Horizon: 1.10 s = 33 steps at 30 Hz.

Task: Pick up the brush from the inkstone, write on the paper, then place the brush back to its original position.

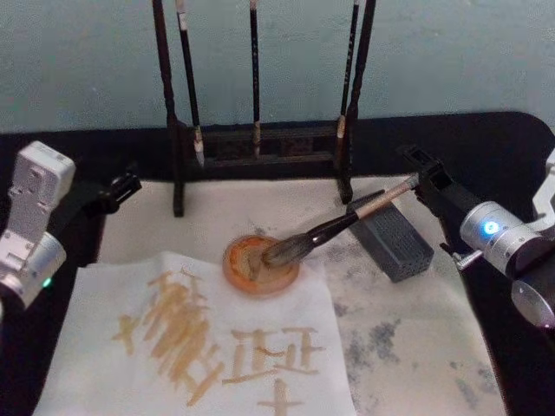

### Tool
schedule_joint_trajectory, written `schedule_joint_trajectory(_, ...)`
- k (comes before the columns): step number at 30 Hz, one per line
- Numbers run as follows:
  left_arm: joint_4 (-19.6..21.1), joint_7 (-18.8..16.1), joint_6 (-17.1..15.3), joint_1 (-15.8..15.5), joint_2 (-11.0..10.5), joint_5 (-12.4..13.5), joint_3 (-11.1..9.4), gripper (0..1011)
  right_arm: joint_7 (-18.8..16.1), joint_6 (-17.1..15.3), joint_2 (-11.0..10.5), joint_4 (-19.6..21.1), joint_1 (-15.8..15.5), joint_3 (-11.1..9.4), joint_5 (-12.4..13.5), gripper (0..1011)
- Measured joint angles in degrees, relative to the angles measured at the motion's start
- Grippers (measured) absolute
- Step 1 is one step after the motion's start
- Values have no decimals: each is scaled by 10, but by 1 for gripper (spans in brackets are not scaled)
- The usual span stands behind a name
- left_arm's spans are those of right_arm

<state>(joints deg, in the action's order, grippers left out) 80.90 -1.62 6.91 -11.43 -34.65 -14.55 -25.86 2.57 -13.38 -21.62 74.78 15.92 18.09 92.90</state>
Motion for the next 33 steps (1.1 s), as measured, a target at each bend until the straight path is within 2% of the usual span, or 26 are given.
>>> schedule_joint_trajectory(8,0,0,0,0,0,0,0,1002,0,0,0,0,0,0,0,997)
schedule_joint_trajectory(19,0,0,0,0,0,0,0,1002,5,8,-5,12,-7,3,4,1008)
schedule_joint_trajectory(25,0,0,0,0,0,0,0,1000,39,29,-18,65,-36,4,10,1008)
schedule_joint_trajectory(28,0,0,0,0,0,0,0,1002,62,50,-29,100,-56,6,4,1008)
schedule_joint_trajectory(29,0,0,0,0,0,0,0,1002,73,61,-37,120,-66,9,-5,1008)
schedule_joint_trajectory(30,0,0,0,0,0,0,0,1002,73,61,-37,120,-66,9,-5,1008)
schedule_joint_trajectory(32,0,0,0,0,0,0,0,1002,86,81,-49,146,-79,15,-26,1006)
schedule_joint_trajectory(33,0,0,0,0,0,0,0,1002,93,94,-59,162,-86,21,-45,1008)
